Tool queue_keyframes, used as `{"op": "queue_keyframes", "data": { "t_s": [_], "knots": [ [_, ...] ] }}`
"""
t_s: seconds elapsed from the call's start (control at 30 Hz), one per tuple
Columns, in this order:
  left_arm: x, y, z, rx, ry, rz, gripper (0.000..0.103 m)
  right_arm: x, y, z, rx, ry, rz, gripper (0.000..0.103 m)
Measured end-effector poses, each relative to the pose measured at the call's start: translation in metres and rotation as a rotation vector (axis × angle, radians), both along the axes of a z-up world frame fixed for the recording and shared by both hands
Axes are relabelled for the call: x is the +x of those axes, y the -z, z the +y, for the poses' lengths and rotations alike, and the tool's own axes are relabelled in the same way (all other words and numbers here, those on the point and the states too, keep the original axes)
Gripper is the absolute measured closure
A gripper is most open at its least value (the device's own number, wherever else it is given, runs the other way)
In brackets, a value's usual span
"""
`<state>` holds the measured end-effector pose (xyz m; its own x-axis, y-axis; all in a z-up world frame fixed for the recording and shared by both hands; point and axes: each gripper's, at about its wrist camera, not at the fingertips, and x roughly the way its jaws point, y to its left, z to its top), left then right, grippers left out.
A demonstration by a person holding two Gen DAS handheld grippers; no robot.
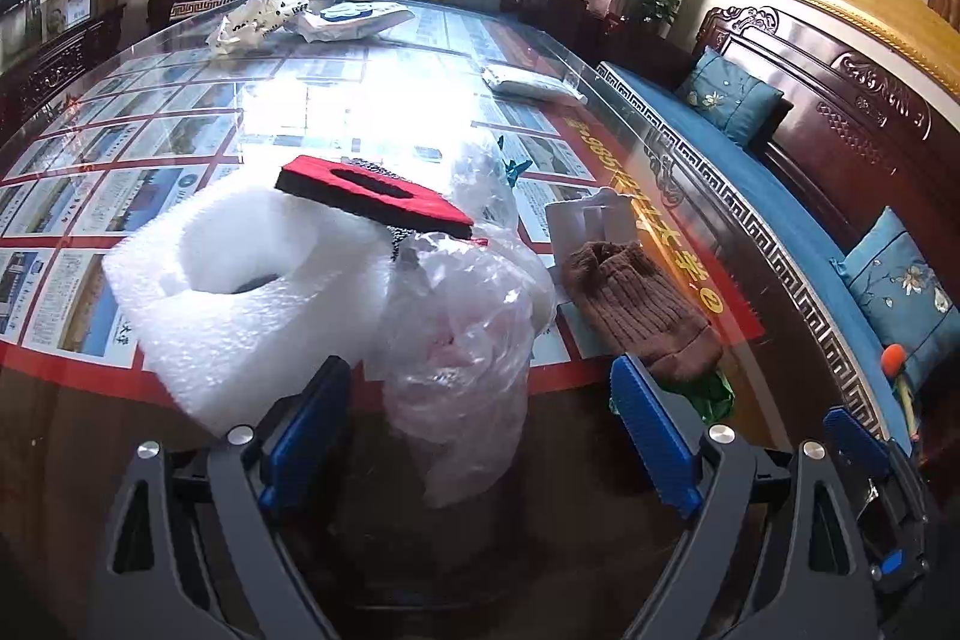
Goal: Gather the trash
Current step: 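Raise both tools to the table and grasp the clear plastic bag with the left tool, then grasp the brown glove and green paper with the right tool while the left tool holds the bag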
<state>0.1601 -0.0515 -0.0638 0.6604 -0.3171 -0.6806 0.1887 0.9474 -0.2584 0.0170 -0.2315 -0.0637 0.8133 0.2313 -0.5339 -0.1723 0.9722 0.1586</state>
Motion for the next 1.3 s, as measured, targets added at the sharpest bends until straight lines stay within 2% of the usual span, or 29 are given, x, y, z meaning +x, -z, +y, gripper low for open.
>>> {"op": "queue_keyframes", "data": {
  "t_s": [0.07,0.13,0.2,0.37,0.5,0.87,1.07,1.13,1.23,1.3],
  "knots": [
    [0.001,0.0,0.0,0.004,-0.002,-0.001,0.021,0.002,0.0,0.001,-0.001,-0.007,0.002,0.017],
    [0.003,0.002,0.002,-0.007,0.003,0.009,0.031,0.003,0.001,0.001,-0.006,-0.012,0.005,0.017],
    [0.005,0.005,0.003,-0.017,0.012,0.03,0.037,0.005,0.001,0.001,-0.005,-0.019,0.013,0.017],
    [0.01,0.012,0.006,-0.029,0.022,0.059,0.059,0.008,0.003,0.005,-0.004,-0.034,0.027,0.017],
    [0.009,0.012,0.009,-0.038,0.028,0.053,0.072,0.011,0.003,0.008,-0.005,-0.042,0.044,0.018],
    [-0.011,-0.007,0.014,-0.067,0.075,0.001,0.073,0.043,-0.008,0.019,-0.048,-0.032,0.085,0.022],
    [-0.019,-0.016,0.022,-0.087,0.079,-0.02,0.073,0.091,-0.002,0.028,-0.076,-0.03,0.199,0.022],
    [-0.02,-0.017,0.025,-0.089,0.08,-0.022,0.073,0.106,0.004,0.028,-0.059,-0.02,0.253,0.022],
    [-0.021,-0.017,0.027,-0.084,0.088,-0.02,0.073,0.119,0.009,0.024,-0.035,0.006,0.291,0.028],
    [-0.021,-0.015,0.028,-0.083,0.092,-0.016,0.073,0.123,0.01,0.024,-0.045,0.008,0.306,0.037]
  ]
}}
